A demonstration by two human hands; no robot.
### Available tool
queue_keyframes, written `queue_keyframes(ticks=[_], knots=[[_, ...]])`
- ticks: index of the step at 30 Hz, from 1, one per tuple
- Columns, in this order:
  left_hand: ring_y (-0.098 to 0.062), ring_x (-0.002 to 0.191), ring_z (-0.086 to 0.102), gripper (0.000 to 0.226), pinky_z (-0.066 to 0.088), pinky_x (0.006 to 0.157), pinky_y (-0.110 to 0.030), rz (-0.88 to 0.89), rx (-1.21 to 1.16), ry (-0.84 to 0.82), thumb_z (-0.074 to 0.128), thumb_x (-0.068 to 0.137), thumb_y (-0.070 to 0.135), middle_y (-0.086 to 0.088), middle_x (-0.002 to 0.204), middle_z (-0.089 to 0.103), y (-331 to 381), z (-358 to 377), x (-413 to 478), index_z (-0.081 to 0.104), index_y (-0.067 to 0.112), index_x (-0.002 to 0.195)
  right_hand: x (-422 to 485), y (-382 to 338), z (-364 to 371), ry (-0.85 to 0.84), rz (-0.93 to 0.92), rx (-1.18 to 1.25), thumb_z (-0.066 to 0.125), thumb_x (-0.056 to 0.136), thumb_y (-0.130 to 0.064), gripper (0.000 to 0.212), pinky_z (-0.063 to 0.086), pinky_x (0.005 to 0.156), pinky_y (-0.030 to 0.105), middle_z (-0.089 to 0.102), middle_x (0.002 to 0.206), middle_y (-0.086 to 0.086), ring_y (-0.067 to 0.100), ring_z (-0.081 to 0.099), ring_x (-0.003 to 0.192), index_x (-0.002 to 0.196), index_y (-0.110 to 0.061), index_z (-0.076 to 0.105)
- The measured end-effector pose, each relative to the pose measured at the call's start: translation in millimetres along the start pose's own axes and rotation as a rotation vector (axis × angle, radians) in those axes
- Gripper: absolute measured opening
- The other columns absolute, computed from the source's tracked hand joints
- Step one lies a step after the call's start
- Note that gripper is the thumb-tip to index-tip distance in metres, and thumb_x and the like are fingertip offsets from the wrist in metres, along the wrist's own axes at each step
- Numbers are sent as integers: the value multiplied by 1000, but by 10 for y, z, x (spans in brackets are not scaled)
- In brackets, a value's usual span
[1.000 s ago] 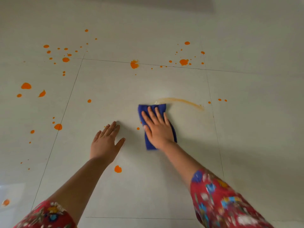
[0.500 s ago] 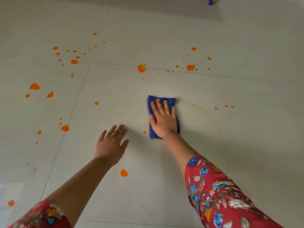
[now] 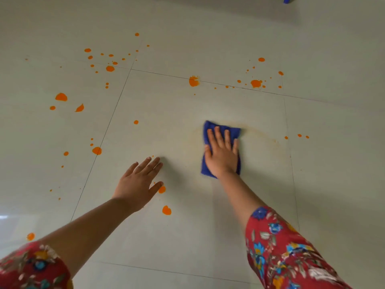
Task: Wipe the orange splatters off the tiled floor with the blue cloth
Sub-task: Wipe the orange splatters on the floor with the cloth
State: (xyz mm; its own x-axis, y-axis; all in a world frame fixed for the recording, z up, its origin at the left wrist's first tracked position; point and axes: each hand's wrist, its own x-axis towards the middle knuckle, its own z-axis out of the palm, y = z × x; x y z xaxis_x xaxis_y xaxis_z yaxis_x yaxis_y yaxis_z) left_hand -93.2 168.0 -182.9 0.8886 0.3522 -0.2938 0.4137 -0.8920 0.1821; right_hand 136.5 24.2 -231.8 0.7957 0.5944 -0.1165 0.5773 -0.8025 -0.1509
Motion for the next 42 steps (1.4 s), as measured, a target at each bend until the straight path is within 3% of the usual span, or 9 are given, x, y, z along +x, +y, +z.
queue_keyframes(ticks=[5,11,13,18,21,28,32,36,42], knots=[[-10,147,1,74,8,119,-30,51,26,-91,36,93,56,13,159,-5,-234,-218,-57,-1,29,151,-914,-83,100,-17,-417,-60,30,97,-44,55,13,118,46,22,159,-9,20,19,147,151,-32,26],[-9,147,-6,115,10,118,-29,-109,-70,-122,60,72,69,14,155,-19,-537,0,-462,-11,23,150,-482,339,-9,51,26,-48,23,94,-45,58,21,115,51,28,157,-6,23,27,145,149,-29,30],[-8,146,-5,121,10,118,-29,-175,-133,-85,62,66,73,14,156,-16,-590,76,-552,-7,22,151,-136,-2,-17,48,9,-28,20,93,-47,60,17,116,51,25,158,-5,24,24,146,150,-30,28],[-2,145,-6,124,13,115,-26,-210,-219,-48,64,61,76,18,157,-11,-623,97,-587,-4,26,152,-248,-886,148,-11,-402,-65,23,92,-50,62,11,117,47,25,159,-5,25,20,147,150,-30,28],[1,144,-7,123,19,113,-24,-215,-259,-41,67,61,73,22,156,-11,-628,108,-590,-4,29,152,-737,-540,164,-18,-598,-94,32,96,-44,56,14,118,45,21,159,-9,19,19,147,151,-34,24],[3,143,-7,119,24,110,-24,-183,-284,-16,66,63,73,25,155,-12,-660,135,-622,-4,33,151,-127,-343,-2,3,-95,-62,9,91,-49,64,10,117,50,17,160,-9,21,15,148,151,-33,20],[5,142,-9,116,24,111,-24,-136,-306,-52,70,67,64,26,154,-13,-792,107,-657,-4,34,151,-275,-1099,143,-84,-507,-73,14,92,-47,61,13,118,51,19,160,-7,24,15,148,151,-33,24],[6,142,-6,114,22,111,-22,-117,-339,-33,73,68,60,27,154,-10,-878,141,-693,-1,34,151,-977,-643,171,-114,-889,-127,30,99,-41,54,9,119,44,15,161,-11,18,10,149,151,-37,17],[5,143,0,97,26,111,-23,-121,-307,10,68,78,52,25,155,-4,-929,167,-789,6,34,151,-430,-362,66,-2,-351,-104,22,95,-45,55,14,116,48,24,158,-9,22,23,146,150,-35,25]])
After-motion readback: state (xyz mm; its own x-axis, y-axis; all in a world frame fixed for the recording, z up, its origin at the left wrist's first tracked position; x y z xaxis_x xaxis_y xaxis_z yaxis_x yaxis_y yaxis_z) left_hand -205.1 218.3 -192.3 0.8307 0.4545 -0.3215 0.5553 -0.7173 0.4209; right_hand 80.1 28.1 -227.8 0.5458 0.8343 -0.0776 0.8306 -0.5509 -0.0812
